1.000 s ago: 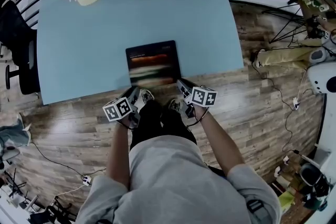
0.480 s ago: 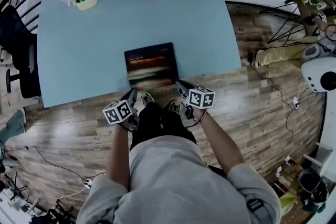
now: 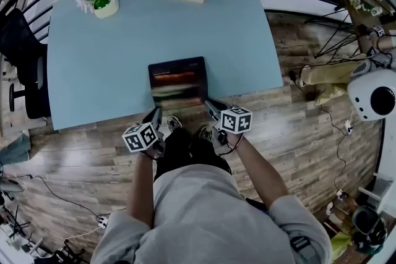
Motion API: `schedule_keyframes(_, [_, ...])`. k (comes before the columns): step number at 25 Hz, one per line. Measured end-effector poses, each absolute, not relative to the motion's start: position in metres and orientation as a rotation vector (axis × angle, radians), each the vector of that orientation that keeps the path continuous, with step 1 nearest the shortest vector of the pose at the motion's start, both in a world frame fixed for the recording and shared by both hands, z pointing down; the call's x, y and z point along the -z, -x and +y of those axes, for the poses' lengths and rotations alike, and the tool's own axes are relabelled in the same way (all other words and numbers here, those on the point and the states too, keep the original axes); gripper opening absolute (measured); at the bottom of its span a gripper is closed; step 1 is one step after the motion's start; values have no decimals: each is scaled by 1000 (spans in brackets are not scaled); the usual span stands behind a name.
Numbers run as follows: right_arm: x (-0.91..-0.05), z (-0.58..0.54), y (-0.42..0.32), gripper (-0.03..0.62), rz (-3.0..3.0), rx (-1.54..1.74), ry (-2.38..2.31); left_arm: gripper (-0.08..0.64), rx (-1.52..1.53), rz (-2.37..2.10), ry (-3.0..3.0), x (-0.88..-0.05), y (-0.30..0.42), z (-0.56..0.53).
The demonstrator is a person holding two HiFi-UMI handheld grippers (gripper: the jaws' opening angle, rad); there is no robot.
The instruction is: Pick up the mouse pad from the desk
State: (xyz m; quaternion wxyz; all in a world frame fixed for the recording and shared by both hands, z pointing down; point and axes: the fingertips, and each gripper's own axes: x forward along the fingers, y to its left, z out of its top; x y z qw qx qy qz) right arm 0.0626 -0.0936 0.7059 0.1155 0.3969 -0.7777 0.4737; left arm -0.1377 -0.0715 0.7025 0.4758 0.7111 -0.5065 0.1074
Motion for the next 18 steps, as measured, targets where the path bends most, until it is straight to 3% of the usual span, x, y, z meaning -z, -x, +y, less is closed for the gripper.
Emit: schedule_keyframes(18, [-665, -113, -42, 18, -2368, -1277, -1131, 25, -215, -1243, -1856, -657, 130, -96])
